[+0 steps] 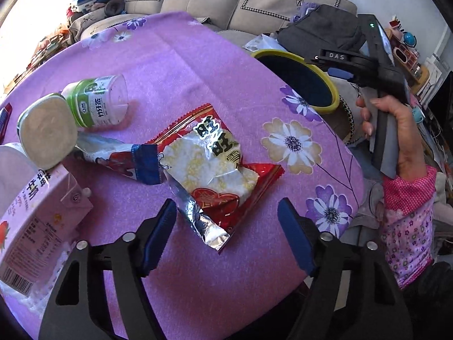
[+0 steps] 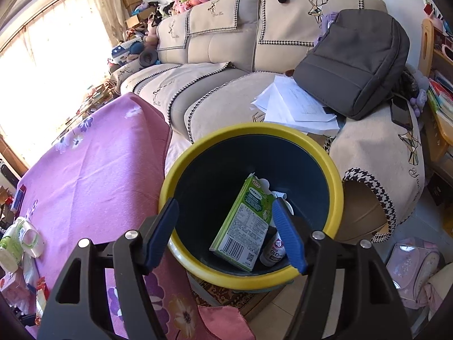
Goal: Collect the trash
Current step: 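Grasp the red rice-cracker snack bag with the left gripper, then carry the snack bag over the yellow bin and open the left gripper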
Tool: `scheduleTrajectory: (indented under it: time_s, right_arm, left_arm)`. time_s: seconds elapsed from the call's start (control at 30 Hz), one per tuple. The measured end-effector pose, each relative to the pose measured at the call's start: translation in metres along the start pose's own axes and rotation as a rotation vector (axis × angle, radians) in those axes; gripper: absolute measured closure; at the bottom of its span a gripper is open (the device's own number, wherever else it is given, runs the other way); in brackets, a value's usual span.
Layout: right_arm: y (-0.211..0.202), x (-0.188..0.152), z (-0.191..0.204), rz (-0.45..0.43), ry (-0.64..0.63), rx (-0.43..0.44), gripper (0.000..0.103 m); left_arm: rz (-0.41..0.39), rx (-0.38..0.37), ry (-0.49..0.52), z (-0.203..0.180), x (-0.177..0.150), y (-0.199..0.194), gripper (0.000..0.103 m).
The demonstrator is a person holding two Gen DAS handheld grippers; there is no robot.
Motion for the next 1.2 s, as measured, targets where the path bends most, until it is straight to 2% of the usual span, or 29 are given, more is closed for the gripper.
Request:
scheduleTrajectory:
  time_s: [0.03,0.1,0.23,0.37,0.4,0.67,0.8,0.9,1.03,1.2]
  right_arm:
    - [-0.001,0.000,0.000,-0.001,0.000,0.004,0.038]
    - [-0.002,-0.001,0.001,-0.002,0.003,0.012,0.038]
    - [-0.003,-0.001,0.001,-0.002,0.010,0.023,0.038]
    - [-0.007,-0.002,0.000,-0.004,0.019,0.042,0.038]
    - [-0.008,-0.002,0.000,-0.007,0.019,0.043,0.038]
    - [-0.031,-0.004,-0.011,-0.045,0.030,0.045,0.038]
    - [-0.045,-0.008,-0.027,-0.071,0.035,0.008,0.038]
    - [-0.053,-0.010,-0.046,-0.086,0.052,-0.027,0.038]
    - [-0.061,-0.013,-0.073,-0.097,0.082,-0.060,0.038]
    - [-0.063,-0.019,-0.101,-0.093,0.114,-0.087,0.038]
  left_arm:
    - [-0.001,-0.003,0.000,0.000,0.000,0.002,0.037]
    - [0.002,-0.006,0.005,0.000,0.001,0.005,0.050]
    - [-0.010,-0.015,0.021,-0.001,0.003,0.008,0.068]
    - [-0.030,-0.031,0.030,-0.005,0.007,0.007,0.095]
    - [-0.035,-0.035,0.029,-0.005,0.008,0.006,0.097]
    - [-0.084,-0.052,0.109,-0.027,0.026,-0.011,0.099]
    - [-0.110,-0.059,0.169,-0.046,0.050,-0.015,0.099]
    - [-0.124,-0.101,0.209,-0.068,0.076,-0.011,0.099]
    - [-0.118,-0.181,0.253,-0.103,0.117,0.009,0.099]
    - [-0.072,-0.255,0.294,-0.144,0.166,0.051,0.099]
Point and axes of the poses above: each gripper's, at about its wrist camera, not at the fingertips, and y roughly the way its jaws point, z to its left, x to its top, the point moved 10 cm from there along y, roughly the way its jaws point, and after that the axes turned 8 degrees about -x, right-handed, at the moved point
